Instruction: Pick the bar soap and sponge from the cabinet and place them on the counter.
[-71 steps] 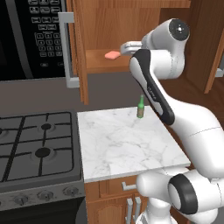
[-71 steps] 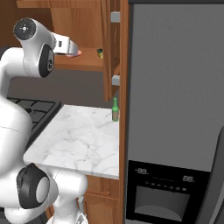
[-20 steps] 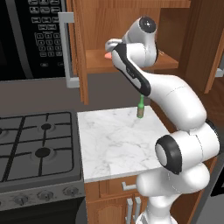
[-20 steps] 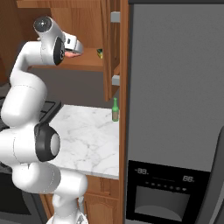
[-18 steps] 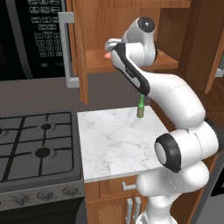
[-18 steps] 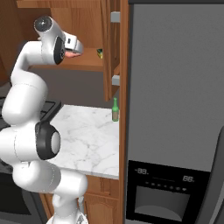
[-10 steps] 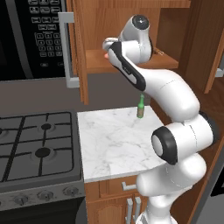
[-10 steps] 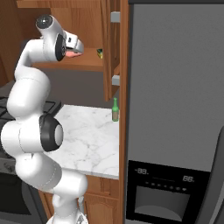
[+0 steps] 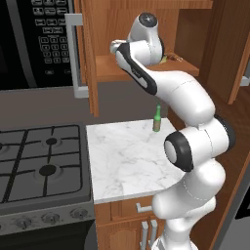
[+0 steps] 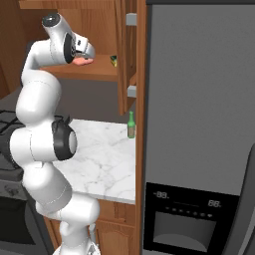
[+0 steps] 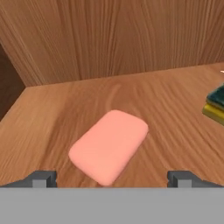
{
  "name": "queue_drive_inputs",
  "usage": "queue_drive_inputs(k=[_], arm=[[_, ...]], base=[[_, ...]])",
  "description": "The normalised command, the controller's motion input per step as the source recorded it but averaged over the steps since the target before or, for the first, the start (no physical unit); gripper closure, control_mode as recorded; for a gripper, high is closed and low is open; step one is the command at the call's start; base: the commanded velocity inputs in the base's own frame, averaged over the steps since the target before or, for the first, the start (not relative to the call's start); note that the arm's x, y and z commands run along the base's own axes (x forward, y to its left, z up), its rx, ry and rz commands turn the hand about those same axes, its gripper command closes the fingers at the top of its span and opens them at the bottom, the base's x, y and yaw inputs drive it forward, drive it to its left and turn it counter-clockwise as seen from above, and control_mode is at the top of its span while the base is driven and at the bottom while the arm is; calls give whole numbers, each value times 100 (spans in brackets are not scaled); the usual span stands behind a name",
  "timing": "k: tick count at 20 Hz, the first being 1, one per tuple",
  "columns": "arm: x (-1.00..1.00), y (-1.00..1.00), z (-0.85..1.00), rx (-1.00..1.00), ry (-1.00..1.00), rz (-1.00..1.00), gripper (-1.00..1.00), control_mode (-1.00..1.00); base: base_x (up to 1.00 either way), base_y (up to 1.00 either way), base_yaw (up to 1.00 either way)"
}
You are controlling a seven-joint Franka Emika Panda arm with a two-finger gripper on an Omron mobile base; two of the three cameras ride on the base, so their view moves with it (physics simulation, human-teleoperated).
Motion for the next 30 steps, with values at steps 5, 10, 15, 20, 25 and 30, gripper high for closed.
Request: queue_drive_inputs(k=[5, 10, 15, 20, 25, 30], arm=[[18, 4, -2, 0, 4, -2, -100, -100], [3, 0, -2, 0, 2, -5, -100, -100], [0, 0, -2, 0, 1, -6, -100, -100], [0, 0, -4, 0, 0, -4, -100, -100], [0, -2, -6, 0, 0, -5, -100, -100], [0, -2, -9, 0, 0, -5, -100, -100]], base=[[0, 0, 0], [0, 0, 0], [0, 0, 0], [0, 0, 0], [0, 0, 0], [0, 0, 0]])
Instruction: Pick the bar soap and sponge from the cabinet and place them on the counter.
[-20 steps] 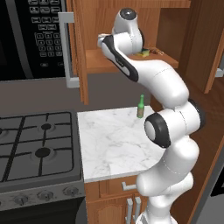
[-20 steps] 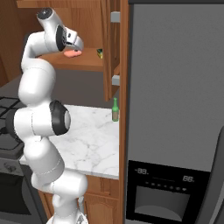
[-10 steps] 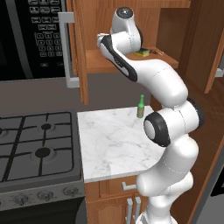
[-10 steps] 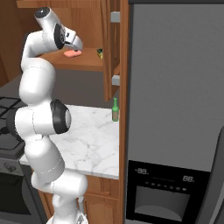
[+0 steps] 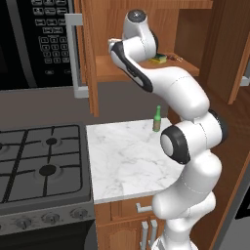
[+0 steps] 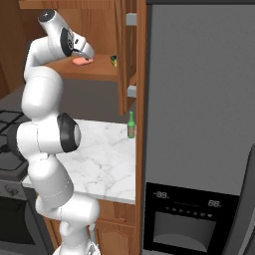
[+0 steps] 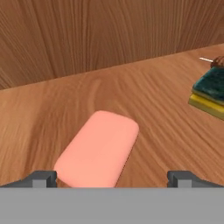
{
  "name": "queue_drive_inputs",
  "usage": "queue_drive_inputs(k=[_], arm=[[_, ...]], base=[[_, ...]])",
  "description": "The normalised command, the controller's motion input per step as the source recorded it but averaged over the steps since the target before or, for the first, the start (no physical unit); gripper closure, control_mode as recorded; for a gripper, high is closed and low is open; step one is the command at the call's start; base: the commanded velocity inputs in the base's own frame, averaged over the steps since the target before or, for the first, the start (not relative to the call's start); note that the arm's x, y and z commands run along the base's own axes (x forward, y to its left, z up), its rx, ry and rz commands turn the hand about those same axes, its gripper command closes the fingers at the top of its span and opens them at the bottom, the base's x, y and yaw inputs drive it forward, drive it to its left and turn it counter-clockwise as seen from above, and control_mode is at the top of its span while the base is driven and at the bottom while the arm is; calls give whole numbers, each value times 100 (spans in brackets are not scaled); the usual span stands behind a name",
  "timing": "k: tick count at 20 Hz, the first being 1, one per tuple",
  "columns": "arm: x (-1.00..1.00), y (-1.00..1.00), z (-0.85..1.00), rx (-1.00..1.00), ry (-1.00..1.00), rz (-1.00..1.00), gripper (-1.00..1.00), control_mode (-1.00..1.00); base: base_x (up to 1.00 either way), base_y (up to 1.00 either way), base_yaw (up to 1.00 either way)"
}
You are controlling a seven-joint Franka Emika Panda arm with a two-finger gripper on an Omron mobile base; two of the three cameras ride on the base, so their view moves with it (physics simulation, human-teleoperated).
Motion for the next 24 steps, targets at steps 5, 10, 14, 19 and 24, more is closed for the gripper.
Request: queue_drive_inputs(k=[5, 10, 14, 19, 24], arm=[[0, 0, -12, 0, 1, -4, -100, -100], [1, 0, -11, 0, 5, -5, -100, -100], [7, 0, -10, 0, 6, -4, -100, -100], [15, 0, -5, 0, 5, -2, -100, -100], [18, 0, 0, 0, 2, -2, -100, -100]], base=[[0, 0, 0], [0, 0, 0], [0, 0, 0], [0, 0, 0], [0, 0, 0]])
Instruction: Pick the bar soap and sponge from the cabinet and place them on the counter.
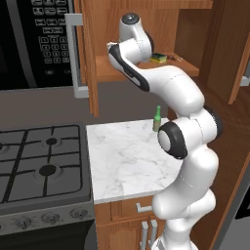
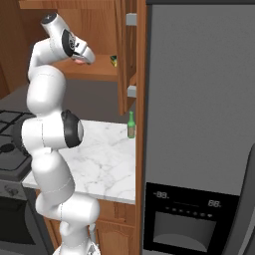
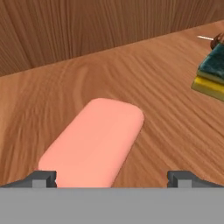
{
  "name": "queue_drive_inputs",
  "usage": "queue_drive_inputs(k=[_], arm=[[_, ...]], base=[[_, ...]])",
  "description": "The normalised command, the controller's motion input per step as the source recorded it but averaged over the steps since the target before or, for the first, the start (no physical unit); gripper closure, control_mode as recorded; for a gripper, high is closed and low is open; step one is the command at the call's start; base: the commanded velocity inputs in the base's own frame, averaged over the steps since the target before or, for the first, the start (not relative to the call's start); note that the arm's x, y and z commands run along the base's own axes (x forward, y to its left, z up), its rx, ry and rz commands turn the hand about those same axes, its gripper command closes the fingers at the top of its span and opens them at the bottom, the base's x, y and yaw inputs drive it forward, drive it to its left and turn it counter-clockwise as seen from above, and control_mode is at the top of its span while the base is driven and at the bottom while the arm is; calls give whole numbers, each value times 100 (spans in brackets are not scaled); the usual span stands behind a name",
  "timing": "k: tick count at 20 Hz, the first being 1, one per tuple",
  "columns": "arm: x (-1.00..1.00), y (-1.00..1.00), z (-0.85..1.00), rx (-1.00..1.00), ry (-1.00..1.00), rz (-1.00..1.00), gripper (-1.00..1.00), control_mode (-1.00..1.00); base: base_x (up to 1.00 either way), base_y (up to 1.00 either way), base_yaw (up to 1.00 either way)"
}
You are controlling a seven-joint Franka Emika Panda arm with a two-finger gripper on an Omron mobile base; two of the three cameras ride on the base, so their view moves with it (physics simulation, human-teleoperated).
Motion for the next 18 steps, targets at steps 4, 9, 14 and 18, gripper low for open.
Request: queue_drive_inputs(k=[4, 9, 14, 18], arm=[[11, 0, 0, 0, 0, -1, -100, -100], [6, 0, 0, 0, 0, -1, -100, -100], [19, 2, 0, 0, 1, -1, -100, -100], [31, 3, -4, 0, 5, -2, -100, -100]], base=[[0, 0, 0], [0, 0, 0], [0, 0, 0], [0, 0, 0]])
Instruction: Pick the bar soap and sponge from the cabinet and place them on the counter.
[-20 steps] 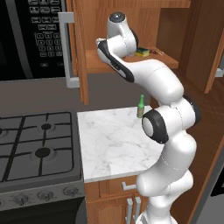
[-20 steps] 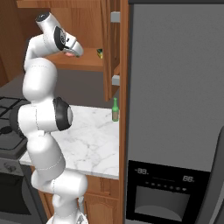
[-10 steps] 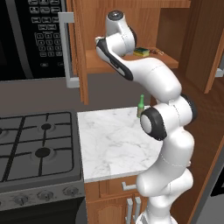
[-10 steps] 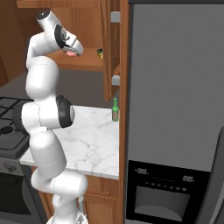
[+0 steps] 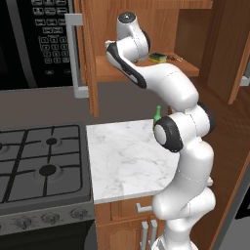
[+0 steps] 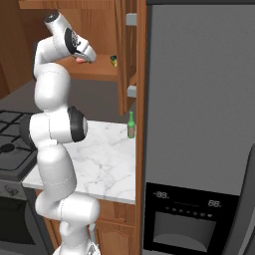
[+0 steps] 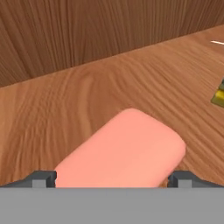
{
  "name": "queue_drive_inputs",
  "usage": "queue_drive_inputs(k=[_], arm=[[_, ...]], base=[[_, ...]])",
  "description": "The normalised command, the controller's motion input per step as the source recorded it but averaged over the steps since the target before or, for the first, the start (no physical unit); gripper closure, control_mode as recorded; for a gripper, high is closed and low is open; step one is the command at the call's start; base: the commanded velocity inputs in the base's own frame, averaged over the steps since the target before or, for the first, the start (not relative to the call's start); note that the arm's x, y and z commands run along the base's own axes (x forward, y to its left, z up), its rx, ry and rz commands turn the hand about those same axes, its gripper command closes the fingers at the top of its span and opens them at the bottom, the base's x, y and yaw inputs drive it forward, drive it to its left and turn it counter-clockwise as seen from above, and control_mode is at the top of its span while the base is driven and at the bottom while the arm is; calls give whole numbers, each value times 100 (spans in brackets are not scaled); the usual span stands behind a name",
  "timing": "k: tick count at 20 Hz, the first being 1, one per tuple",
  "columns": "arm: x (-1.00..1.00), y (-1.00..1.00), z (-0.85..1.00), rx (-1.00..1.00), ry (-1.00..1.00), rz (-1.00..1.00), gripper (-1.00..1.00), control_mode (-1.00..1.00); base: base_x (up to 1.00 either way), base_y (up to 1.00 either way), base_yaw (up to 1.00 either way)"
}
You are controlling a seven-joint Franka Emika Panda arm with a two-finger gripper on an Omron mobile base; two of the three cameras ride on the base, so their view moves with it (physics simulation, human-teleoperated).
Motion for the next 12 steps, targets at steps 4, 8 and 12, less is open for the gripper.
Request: queue_drive_inputs(k=[4, 8, 12], arm=[[29, 1, -6, 1, 5, -2, -100, -100], [22, 0, -12, 1, 7, -3, -100, -100], [13, 0, -11, 0, 5, -3, 100, -100]], base=[[0, 0, 0], [0, 0, 0], [0, 0, 0]])
